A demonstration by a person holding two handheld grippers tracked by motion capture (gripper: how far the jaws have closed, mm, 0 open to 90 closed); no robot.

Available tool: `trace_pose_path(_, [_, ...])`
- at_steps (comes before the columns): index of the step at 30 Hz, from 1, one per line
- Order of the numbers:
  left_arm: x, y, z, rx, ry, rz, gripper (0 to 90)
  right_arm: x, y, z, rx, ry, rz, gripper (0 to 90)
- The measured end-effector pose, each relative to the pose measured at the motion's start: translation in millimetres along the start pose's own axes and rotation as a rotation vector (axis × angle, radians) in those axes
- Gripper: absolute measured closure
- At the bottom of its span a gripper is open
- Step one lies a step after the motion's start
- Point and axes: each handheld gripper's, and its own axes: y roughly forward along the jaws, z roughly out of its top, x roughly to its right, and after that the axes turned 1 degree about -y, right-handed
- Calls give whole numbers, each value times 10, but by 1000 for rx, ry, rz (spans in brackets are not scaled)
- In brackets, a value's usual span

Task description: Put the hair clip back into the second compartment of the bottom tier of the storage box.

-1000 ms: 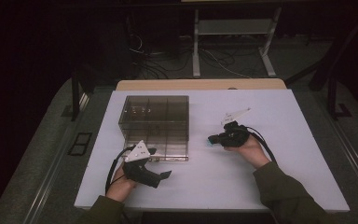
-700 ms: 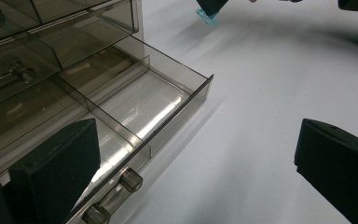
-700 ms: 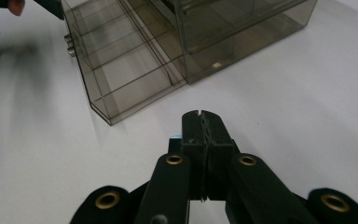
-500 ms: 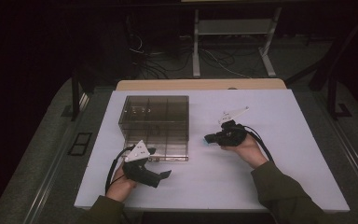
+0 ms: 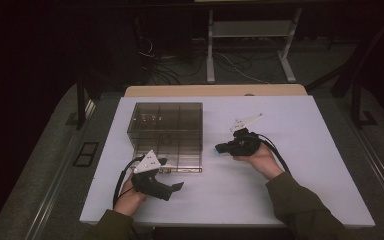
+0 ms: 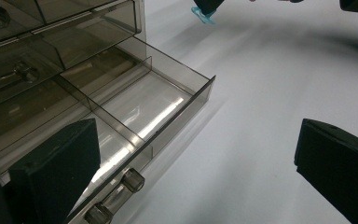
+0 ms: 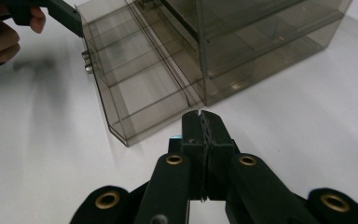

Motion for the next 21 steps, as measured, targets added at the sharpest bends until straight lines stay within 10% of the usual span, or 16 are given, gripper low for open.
trace_pose_path(21, [4,0,2,5,-3,-3,0,-132,168,145,1,-36,34,877])
